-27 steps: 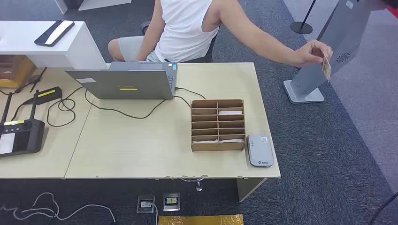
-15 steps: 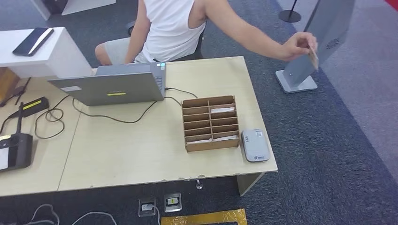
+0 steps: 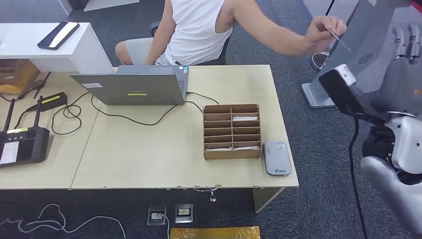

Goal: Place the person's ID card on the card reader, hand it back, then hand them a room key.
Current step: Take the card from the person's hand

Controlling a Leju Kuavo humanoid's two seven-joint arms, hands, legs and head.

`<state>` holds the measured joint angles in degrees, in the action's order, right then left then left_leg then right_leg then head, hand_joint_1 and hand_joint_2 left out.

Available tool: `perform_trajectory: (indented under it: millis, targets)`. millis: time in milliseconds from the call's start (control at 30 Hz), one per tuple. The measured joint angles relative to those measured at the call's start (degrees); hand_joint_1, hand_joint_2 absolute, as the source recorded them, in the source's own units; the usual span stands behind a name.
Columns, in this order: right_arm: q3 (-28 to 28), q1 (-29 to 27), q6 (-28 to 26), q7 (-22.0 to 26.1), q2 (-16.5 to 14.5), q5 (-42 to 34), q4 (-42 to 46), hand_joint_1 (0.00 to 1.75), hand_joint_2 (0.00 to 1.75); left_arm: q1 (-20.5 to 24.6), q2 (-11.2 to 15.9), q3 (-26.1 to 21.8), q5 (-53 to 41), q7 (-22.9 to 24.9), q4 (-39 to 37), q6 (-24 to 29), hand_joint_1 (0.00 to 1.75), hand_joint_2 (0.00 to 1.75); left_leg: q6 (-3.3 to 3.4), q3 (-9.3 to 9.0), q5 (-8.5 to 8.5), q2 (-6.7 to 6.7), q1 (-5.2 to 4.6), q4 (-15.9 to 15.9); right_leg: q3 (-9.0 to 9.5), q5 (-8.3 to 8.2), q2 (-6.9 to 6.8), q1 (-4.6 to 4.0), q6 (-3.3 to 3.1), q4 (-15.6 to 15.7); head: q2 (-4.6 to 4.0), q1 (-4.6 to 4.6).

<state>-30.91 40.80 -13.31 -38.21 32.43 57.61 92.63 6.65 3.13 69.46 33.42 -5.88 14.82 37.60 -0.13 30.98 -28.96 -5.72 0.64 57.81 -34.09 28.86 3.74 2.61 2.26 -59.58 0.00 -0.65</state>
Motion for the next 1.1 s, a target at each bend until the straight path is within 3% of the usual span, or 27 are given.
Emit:
perform_trajectory:
  millis: [267,733,867,1100]
  targets:
    - [-10.5,2.1,-0.1,0.5,-1.7,-1.8,1.6,0.0,1.75,-0.1,-0.4,0.1,8.3,1.0,0.0,0.0,0.0,1.75,-0.02,-0.06,-0.06,0.4,0.01,0.0,-0.01,-0.04,0.32,-0.01,-0.05,0.1,0.0,-0.02]
    - [-19.7,8.0,1.7,2.4,-4.3,-2.3,-2.2,0.0,1.75,-0.1,-0.4,0.2,8.3,1.3,0.1,-0.1,0.0,1.75,-0.07,-0.07,-0.09,0.49,0.1,0.0,-0.04,-0.05,0.36,-0.1,-0.07,0.1,0.0,-0.02]
    - [-21.4,9.2,1.3,2.8,-5.2,-3.6,-4.1,1.69,1.75,-0.1,-0.4,0.2,8.3,1.3,0.1,-0.1,0.0,1.75,-0.08,-0.06,-0.1,0.5,0.1,0.0,-0.04,-0.05,0.36,-0.11,-0.07,0.1,0.0,-0.02]
    - [-24.1,11.0,0.1,3.4,-6.6,-6.6,-7.1,1.75,1.75,-0.2,-0.5,0.2,8.3,1.3,0.1,-0.1,0.0,1.75,-0.08,-0.07,-0.1,0.52,0.11,0.0,-0.05,-0.05,0.37,-0.11,-0.07,0.1,0.0,-0.02]
